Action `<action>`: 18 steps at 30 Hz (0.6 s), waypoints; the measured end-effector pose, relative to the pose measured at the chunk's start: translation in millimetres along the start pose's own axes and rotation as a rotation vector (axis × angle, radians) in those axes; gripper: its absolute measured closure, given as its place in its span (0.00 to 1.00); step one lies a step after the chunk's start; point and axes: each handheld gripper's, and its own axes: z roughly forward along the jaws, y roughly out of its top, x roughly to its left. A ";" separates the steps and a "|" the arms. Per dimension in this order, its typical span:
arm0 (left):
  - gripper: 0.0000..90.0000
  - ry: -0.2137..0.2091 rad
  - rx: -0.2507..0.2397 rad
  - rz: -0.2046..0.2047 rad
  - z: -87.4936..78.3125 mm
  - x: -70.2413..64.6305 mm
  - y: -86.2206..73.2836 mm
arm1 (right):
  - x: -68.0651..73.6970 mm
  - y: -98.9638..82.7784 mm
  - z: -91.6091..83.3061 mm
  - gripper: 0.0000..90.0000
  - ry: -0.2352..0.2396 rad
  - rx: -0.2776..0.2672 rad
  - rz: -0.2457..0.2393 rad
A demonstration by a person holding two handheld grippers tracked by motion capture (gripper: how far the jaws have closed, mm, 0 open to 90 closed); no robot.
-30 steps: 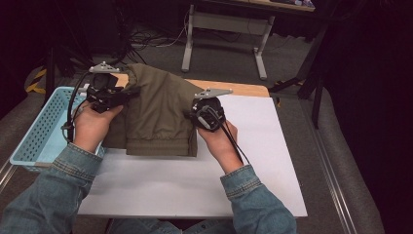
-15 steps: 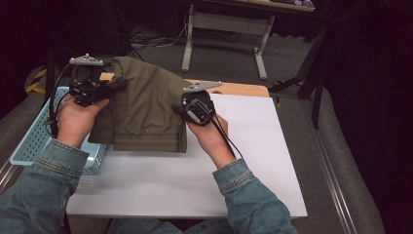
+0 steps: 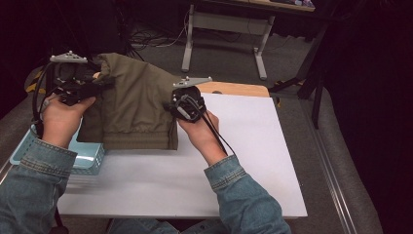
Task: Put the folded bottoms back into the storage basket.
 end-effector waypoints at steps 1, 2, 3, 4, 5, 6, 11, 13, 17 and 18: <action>0.92 0.003 0.000 -0.001 -1.9 2.1 -0.3 | 2.4 2.1 2.0 0.95 0.007 -0.002 -0.003; 0.92 0.005 -0.004 -0.005 -3.1 3.6 -0.5 | 2.4 2.1 2.0 0.95 0.007 -0.002 -0.003; 0.92 0.005 -0.001 -0.006 -4.9 5.4 -0.4 | 3.8 3.0 2.9 0.95 0.010 -0.002 -0.002; 0.92 0.007 -0.003 -0.007 -5.7 6.1 -0.5 | 5.1 4.2 4.2 0.95 0.014 -0.005 -0.006; 0.92 0.010 -0.003 -0.006 -7.8 8.2 -0.5 | 7.0 5.7 5.9 0.95 0.020 -0.005 -0.005; 0.92 0.010 -0.003 -0.006 -7.8 8.2 -0.5 | 7.0 5.7 5.9 0.95 0.020 -0.005 -0.005; 0.92 0.042 -0.001 -0.011 -17.3 20.1 -3.9 | 16.6 11.2 11.4 0.95 0.052 -0.011 0.000; 0.92 0.046 -0.003 -0.019 -21.4 24.7 -5.4 | 20.7 12.4 13.8 0.95 0.058 -0.014 -0.006; 0.92 0.057 0.007 -0.021 -26.6 31.8 -7.8 | 25.6 13.1 18.3 0.95 0.065 -0.016 -0.011; 0.92 0.059 0.006 -0.024 -27.4 33.8 -8.8 | 28.0 13.3 20.9 0.95 0.072 -0.015 -0.010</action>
